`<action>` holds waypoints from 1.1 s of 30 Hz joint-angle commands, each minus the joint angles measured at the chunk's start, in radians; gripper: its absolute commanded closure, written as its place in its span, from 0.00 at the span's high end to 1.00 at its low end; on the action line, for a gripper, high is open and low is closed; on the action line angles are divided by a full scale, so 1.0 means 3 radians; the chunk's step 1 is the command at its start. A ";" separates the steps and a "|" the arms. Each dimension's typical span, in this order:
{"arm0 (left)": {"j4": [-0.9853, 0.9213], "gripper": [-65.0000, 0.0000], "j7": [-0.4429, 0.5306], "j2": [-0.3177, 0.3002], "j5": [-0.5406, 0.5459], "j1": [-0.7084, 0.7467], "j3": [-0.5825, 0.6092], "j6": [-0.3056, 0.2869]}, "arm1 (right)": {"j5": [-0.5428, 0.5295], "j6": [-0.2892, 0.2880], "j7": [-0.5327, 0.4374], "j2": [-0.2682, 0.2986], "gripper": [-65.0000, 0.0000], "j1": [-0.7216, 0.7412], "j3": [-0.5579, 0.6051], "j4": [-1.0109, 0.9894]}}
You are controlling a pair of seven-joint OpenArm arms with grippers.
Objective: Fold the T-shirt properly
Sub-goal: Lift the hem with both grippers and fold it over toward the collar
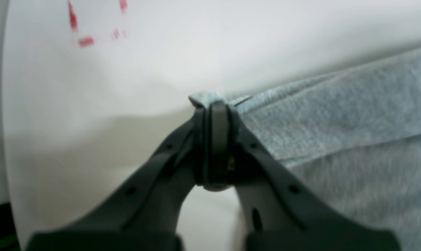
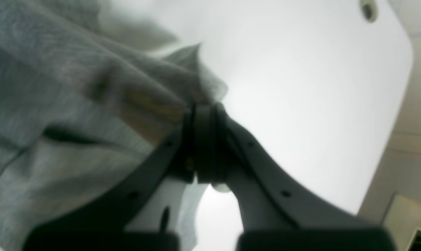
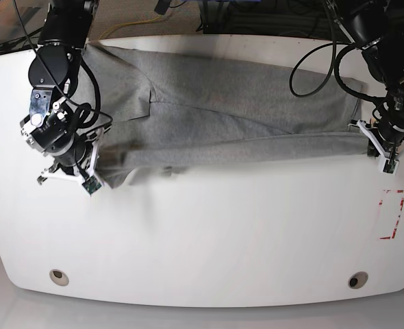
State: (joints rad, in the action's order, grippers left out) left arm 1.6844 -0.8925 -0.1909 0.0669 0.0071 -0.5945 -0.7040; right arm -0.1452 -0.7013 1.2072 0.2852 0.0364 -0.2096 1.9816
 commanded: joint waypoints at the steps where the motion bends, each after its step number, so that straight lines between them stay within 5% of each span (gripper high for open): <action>1: 0.0080 0.00 0.0031 -0.0057 -0.0011 0.0051 -0.0021 0.0020 | 0.0011 0.0011 -0.0037 0.0039 0.00 -0.0104 -0.0020 0.0143; 19: 0.0229 0.00 0.0026 -0.0072 -0.0021 0.0721 -0.0005 0.0020 | -0.0751 0.0011 0.0167 -0.0314 0.00 -0.0999 -0.0792 0.0051; 22: 0.0229 0.01 0.0026 -0.0072 -0.0031 0.0772 0.0000 0.0020 | -0.0659 0.0011 0.0167 -0.0411 0.17 -0.1019 -0.0920 -0.0036; 27: 0.0162 0.25 0.0026 -0.0077 -0.0031 0.0813 0.0061 0.0020 | -0.0634 0.0011 0.0137 -0.0493 0.49 -0.1045 -0.1053 -0.0071; 33: 0.0275 0.50 0.0026 -0.0077 -0.0016 0.0849 0.0087 0.0020 | -0.0971 0.0011 0.0152 -0.0472 0.60 -0.1070 -0.1273 0.0102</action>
State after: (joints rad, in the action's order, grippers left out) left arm 1.7275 -0.8940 -0.1974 0.0574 0.2615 -0.5602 -0.7044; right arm -0.4042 -0.6991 1.2648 0.1276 -0.2844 -0.5690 1.9846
